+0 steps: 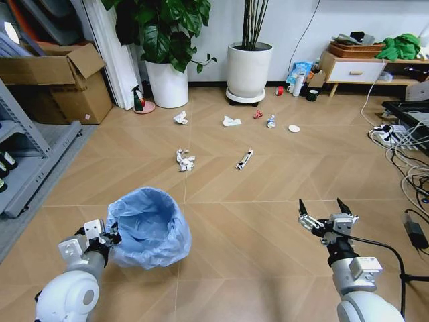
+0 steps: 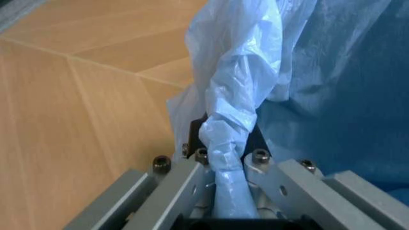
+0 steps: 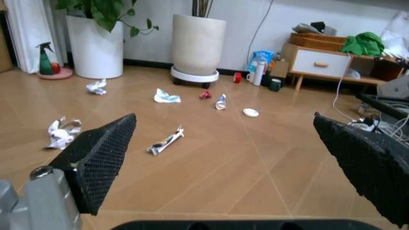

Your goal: Pick up the trash bin and place the garbage on the floor into it.

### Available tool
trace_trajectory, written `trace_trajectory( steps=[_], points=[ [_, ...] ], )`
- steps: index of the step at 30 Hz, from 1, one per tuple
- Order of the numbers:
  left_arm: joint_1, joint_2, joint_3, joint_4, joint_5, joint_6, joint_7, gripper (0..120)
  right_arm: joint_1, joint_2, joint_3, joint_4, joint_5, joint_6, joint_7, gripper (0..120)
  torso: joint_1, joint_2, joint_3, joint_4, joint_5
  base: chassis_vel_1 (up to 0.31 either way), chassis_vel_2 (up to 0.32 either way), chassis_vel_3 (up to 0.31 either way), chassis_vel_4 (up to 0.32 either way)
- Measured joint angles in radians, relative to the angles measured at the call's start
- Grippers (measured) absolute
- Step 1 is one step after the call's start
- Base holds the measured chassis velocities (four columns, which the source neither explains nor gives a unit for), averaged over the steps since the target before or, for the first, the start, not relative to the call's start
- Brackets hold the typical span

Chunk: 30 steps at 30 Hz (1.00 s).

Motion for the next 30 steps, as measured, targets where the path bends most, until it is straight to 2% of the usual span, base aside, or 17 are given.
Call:
trace_trajectory(
  steps=[9, 30],
  points=[
    [0.005, 0.003, 0.005, -0.002, 0.002, -0.004, 0.013, 0, -0.002, 0.006, -0.011, -0.009, -0.016, 0.008, 0.000, 100, 0.000, 0.000, 0.000, 0.0000, 0.0004, -0.157, 0.203, 0.167, -0.214],
    [0.003, 0.003, 0.014, 0.011, 0.013, -0.011, 0.027, 0, 0.004, 0.011, -0.024, -0.028, -0.029, 0.014, 0.002, 100, 0.000, 0.000, 0.000, -0.0001, -0.0004, -0.069, 0.285, 0.061, -0.281]
  ],
)
